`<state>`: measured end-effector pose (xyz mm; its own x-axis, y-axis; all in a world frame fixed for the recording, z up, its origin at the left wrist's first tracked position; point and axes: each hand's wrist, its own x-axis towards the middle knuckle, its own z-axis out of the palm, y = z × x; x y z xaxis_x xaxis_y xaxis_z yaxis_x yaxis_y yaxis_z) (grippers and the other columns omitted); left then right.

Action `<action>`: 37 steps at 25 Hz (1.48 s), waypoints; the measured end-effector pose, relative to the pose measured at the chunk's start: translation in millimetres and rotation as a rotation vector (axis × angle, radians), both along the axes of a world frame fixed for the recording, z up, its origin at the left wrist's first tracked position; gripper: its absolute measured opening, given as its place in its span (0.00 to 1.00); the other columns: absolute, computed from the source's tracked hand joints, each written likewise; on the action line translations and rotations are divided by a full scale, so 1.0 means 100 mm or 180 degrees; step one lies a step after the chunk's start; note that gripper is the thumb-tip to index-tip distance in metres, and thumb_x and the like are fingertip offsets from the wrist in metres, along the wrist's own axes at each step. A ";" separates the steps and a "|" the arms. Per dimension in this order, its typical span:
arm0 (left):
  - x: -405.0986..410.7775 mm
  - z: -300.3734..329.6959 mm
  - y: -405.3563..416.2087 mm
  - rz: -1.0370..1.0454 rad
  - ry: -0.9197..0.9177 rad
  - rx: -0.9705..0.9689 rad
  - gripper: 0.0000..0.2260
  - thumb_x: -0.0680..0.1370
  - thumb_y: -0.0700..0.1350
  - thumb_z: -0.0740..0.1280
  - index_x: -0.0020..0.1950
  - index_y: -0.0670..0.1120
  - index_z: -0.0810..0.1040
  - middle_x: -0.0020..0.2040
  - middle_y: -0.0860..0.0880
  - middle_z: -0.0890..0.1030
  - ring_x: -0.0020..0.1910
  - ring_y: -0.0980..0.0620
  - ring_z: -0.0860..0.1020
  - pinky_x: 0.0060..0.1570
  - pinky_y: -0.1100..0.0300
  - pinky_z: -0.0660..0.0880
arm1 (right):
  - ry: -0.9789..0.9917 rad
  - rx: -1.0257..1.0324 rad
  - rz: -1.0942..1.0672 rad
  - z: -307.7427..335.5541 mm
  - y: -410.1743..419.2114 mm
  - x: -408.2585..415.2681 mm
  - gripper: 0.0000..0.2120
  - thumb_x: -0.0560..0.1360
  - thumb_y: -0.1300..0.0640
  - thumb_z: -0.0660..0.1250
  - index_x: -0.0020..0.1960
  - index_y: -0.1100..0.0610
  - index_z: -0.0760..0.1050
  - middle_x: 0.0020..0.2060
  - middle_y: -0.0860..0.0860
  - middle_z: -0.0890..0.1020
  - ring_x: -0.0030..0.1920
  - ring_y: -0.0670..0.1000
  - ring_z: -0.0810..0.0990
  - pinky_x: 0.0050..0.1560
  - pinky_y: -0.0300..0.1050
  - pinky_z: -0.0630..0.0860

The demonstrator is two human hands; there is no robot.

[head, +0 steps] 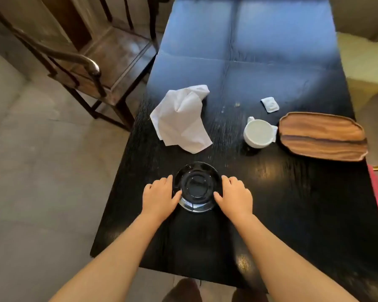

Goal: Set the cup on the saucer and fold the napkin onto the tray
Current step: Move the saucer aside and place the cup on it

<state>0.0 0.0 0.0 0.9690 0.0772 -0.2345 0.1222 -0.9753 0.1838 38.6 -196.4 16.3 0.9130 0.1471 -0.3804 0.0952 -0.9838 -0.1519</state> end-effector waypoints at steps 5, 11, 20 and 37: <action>0.05 -0.08 -0.07 0.0533 0.0486 -0.0508 0.19 0.75 0.50 0.66 0.64 0.46 0.69 0.54 0.48 0.77 0.54 0.47 0.76 0.50 0.53 0.73 | 0.0474 0.0283 -0.0502 -0.16 0.03 -0.02 0.21 0.74 0.51 0.65 0.63 0.57 0.65 0.57 0.54 0.75 0.57 0.55 0.74 0.50 0.49 0.74; 0.03 -0.05 -0.26 0.1806 0.0439 -0.2163 0.19 0.74 0.34 0.63 0.64 0.47 0.71 0.43 0.53 0.77 0.41 0.53 0.78 0.46 0.58 0.74 | 0.0663 0.1510 -0.1541 -0.22 -0.05 0.02 0.17 0.72 0.64 0.64 0.59 0.56 0.68 0.46 0.52 0.77 0.46 0.53 0.76 0.44 0.45 0.73; 0.11 0.37 -1.53 0.1939 0.0125 -0.3131 0.22 0.74 0.33 0.64 0.65 0.51 0.73 0.41 0.50 0.80 0.39 0.51 0.80 0.44 0.59 0.79 | 0.0381 0.2629 -0.2383 0.09 -1.49 0.00 0.21 0.72 0.65 0.65 0.61 0.50 0.71 0.40 0.52 0.77 0.42 0.51 0.79 0.49 0.54 0.80; 0.51 -0.18 -3.93 0.1242 0.0787 -0.3430 0.23 0.74 0.33 0.65 0.67 0.50 0.71 0.41 0.48 0.83 0.37 0.54 0.82 0.37 0.66 0.77 | -0.0095 0.3042 -0.2984 -0.35 -4.09 -0.01 0.24 0.71 0.72 0.64 0.56 0.45 0.72 0.32 0.51 0.73 0.34 0.48 0.75 0.30 0.35 0.78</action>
<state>51.1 -393.4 -18.0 0.8425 0.0056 -0.5387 0.5267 -0.2184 0.8215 38.0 -605.4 -18.8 0.8212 -0.3396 -0.4586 -0.5372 -0.1886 -0.8221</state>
